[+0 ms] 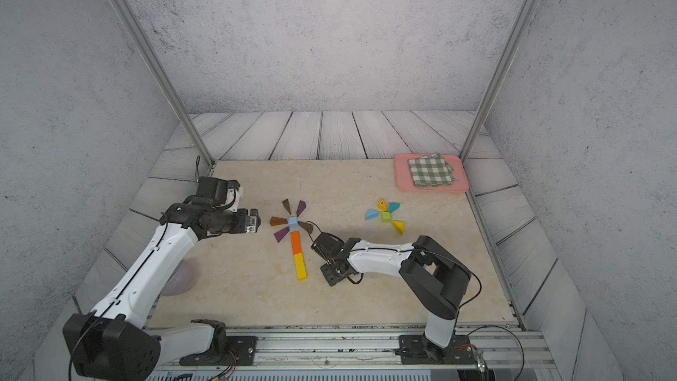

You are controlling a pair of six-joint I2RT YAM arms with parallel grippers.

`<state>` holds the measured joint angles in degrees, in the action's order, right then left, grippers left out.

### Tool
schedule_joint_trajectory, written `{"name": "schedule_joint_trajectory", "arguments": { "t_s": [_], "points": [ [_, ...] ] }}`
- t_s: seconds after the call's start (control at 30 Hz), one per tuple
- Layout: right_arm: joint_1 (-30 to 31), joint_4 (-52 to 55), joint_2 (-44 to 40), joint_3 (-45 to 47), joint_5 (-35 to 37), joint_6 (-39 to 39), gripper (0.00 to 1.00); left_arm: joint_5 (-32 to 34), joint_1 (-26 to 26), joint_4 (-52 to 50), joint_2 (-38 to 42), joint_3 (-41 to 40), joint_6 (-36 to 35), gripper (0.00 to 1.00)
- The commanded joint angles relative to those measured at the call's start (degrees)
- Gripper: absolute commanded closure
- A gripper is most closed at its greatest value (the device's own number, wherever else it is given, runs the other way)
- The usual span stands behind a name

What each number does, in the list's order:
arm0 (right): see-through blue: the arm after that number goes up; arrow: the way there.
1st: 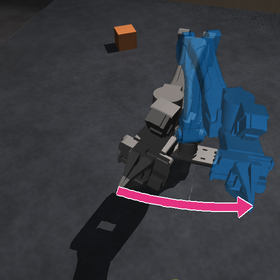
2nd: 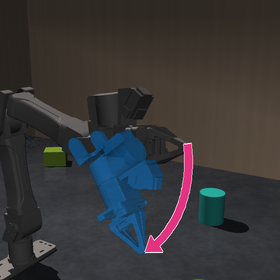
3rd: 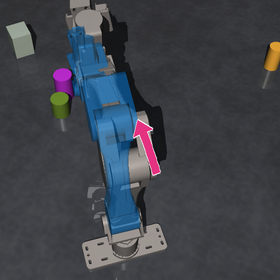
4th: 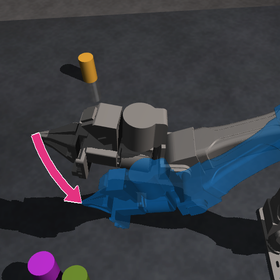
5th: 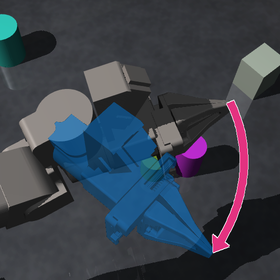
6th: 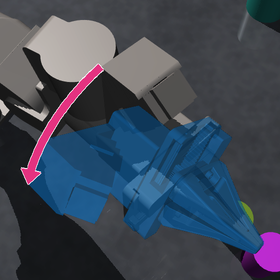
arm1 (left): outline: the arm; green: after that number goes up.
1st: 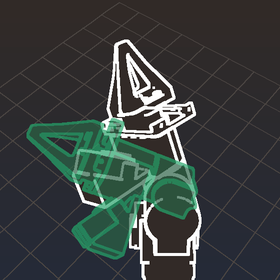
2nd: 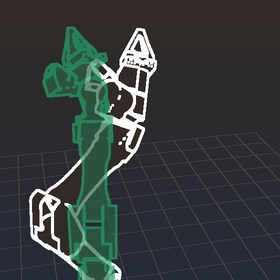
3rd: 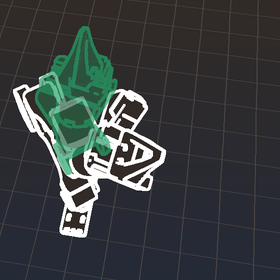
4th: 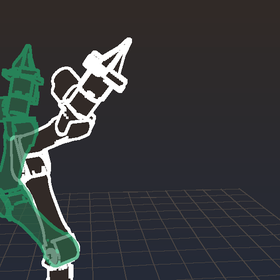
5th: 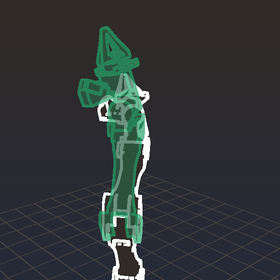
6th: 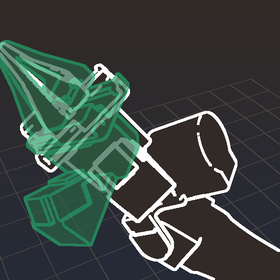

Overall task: Assemble a small pinwheel with building blocks
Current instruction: Pick up the building block from the center of the board.

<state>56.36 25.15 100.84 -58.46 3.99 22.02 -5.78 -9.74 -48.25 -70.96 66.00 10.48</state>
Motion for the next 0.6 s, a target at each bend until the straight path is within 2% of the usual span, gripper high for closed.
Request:
{"name": "schedule_joint_trajectory", "arguments": {
  "t_s": [0.0,0.27,0.33,0.43,0.57],
  "points": [
    [0.7,1.0,1.6,1.1,-0.2,-2.7,0.46,0.4,0.7,-0.4,-0.2,-0.7,-0.6,0.04],
    [0.9,-0.1,-1.4,6.0,0.8,-7.1,0.41,0.2,0.9,-0.4,-0.6,-0.7,-0.6,0.04],
    [0.9,-0.5,-0.8,6.1,0.9,-7.3,0.45,0.3,0.9,-0.4,-0.6,-0.7,-0.6,0.04],
    [0.9,-0.2,0.0,5.6,1.4,-7.0,0.57,0.5,0.9,-0.4,-0.6,-0.7,-0.6,0.04],
    [0.9,3.7,-0.6,3.7,0.2,-5.9,0.67,0.4,0.9,-0.4,-0.7,-0.7,-0.6,0.04]
  ]
}}
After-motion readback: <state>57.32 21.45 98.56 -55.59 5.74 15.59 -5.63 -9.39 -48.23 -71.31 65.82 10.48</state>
